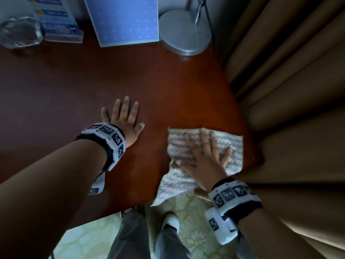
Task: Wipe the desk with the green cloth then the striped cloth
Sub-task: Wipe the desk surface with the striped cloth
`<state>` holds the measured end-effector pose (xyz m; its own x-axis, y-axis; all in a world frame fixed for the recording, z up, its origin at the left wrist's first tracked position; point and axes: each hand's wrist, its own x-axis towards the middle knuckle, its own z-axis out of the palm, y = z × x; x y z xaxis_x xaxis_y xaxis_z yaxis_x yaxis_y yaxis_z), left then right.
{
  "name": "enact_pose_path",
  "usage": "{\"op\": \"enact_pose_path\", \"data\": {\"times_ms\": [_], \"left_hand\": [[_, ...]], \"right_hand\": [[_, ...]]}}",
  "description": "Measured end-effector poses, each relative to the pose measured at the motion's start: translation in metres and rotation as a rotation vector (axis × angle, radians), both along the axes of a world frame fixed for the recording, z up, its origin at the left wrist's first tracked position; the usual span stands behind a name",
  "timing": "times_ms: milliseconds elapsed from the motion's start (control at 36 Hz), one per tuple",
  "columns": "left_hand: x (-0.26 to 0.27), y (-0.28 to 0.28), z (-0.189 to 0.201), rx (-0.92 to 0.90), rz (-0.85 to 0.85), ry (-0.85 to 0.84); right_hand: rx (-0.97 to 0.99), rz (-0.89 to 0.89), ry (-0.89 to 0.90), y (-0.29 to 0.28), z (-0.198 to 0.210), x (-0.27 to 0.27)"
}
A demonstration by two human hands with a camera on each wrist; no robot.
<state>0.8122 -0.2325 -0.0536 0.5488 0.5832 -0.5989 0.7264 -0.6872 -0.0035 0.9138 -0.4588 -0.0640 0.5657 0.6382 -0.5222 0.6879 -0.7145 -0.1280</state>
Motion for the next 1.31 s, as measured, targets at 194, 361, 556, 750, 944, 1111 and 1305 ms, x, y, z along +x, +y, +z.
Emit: {"op": "enact_pose_path", "data": {"times_ms": [194, 361, 556, 750, 944, 1111, 1305], "left_hand": [[-0.002, 0.000, 0.002, 0.001, -0.013, -0.004], [-0.002, 0.000, 0.001, -0.010, -0.009, -0.005], [-0.003, 0.000, 0.000, -0.004, -0.004, -0.011], [-0.002, 0.002, 0.000, -0.024, 0.004, -0.012], [-0.002, 0.004, -0.002, -0.036, 0.010, -0.021], [-0.004, 0.003, -0.004, -0.019, -0.008, -0.052], [-0.003, 0.004, -0.007, 0.009, -0.022, -0.047]], "right_hand": [[0.089, -0.393, 0.050, -0.043, -0.002, 0.076], [0.017, -0.439, -0.086, -0.052, -0.003, 0.071], [-0.008, -0.334, 0.003, -0.037, 0.001, -0.017], [-0.132, -0.114, 0.152, 0.002, 0.009, -0.074], [-0.150, 0.002, 0.185, 0.050, 0.015, -0.047], [-0.169, 0.015, 0.108, 0.110, 0.014, -0.003], [-0.149, 0.030, 0.046, 0.144, 0.013, 0.029]]}}
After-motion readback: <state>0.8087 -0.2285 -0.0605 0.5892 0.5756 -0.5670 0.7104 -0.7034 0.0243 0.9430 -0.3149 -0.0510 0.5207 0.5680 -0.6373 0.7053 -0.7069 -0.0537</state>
